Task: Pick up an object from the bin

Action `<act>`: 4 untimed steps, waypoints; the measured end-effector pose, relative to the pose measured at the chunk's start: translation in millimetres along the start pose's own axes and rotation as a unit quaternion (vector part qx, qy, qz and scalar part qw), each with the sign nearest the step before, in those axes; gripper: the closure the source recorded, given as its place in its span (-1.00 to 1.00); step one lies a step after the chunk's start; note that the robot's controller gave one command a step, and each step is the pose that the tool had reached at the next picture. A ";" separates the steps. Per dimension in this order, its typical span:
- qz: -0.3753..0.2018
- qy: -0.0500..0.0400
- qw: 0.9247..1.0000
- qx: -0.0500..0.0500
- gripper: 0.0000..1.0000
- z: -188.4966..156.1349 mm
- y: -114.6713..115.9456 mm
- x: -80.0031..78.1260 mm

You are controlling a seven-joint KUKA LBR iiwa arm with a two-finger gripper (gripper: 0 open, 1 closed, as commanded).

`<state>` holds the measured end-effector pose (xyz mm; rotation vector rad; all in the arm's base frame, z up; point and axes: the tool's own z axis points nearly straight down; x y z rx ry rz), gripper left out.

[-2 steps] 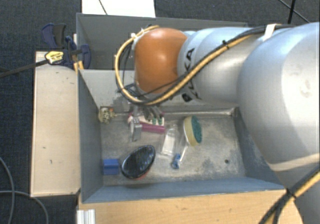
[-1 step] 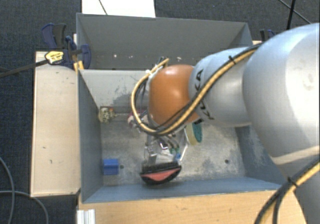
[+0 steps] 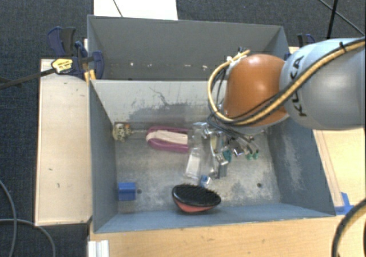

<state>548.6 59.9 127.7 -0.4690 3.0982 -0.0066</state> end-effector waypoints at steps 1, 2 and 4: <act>-0.136 0.000 0.991 -0.003 -1.00 -48.4 39.3 26.9; 0.063 0.003 0.998 -0.003 -1.00 -83.2 49.3 58.5; 0.063 0.005 0.998 -0.002 -1.00 -45.8 46.7 52.3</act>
Offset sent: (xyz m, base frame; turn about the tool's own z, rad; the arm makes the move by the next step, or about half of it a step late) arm -0.0387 0.0288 0.0462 -0.2723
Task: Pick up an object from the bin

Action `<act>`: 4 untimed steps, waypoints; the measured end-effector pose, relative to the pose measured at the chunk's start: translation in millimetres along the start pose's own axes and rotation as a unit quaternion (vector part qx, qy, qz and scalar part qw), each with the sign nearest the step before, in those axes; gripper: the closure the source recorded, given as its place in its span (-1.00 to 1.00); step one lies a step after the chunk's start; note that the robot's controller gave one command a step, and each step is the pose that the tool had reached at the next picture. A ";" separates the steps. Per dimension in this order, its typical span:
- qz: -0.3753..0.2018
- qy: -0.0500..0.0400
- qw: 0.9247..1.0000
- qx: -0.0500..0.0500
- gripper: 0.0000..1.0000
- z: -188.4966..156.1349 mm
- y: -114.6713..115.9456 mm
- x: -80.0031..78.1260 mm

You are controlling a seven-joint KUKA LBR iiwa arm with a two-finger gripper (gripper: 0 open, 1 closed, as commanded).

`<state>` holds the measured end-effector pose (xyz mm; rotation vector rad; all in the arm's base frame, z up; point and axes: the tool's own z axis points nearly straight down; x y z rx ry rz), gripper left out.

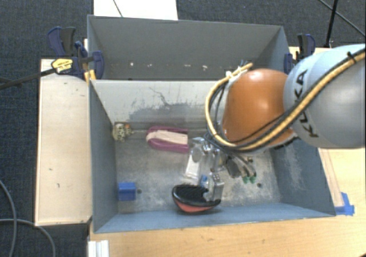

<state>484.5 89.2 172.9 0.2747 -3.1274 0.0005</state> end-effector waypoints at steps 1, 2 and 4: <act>-0.126 -0.001 0.992 0.000 -1.00 15.3 -7.5 8.6; -0.131 0.000 0.991 -0.001 -1.00 29.1 6.7 6.6; -0.127 -0.003 0.992 0.000 1.00 102.8 10.8 1.6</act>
Offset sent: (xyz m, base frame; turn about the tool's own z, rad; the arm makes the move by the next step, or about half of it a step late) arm -0.0075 -0.0086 -0.0150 -0.2525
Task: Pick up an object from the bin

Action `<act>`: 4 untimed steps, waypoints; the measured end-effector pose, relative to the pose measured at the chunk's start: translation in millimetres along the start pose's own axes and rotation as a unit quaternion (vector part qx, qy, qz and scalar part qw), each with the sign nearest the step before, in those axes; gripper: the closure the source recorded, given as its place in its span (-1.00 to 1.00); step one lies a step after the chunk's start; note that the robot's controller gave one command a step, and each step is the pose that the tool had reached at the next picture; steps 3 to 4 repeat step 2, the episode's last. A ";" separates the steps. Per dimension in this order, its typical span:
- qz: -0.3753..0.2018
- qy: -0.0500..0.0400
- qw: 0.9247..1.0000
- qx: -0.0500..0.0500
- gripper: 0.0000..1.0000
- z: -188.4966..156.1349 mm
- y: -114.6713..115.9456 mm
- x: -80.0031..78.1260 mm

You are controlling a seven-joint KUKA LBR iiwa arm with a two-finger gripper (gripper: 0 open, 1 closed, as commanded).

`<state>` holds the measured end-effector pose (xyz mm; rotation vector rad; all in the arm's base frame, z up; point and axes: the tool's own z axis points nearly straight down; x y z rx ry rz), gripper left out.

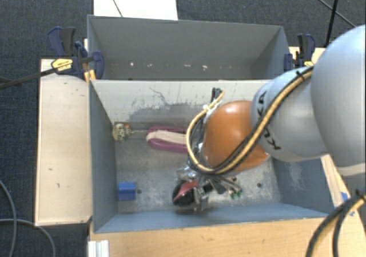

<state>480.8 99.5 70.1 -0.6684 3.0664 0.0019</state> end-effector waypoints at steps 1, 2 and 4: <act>-0.014 -0.003 1.000 0.002 1.00 -127.0 -23.1 -22.4; 0.002 -0.004 1.000 0.002 1.00 -233.3 -28.8 -16.1; 0.002 -0.004 1.000 0.002 1.00 -233.3 -28.8 -16.1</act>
Offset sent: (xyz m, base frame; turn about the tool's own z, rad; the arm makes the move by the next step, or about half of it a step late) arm 0.0269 -0.0115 0.1224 -0.0301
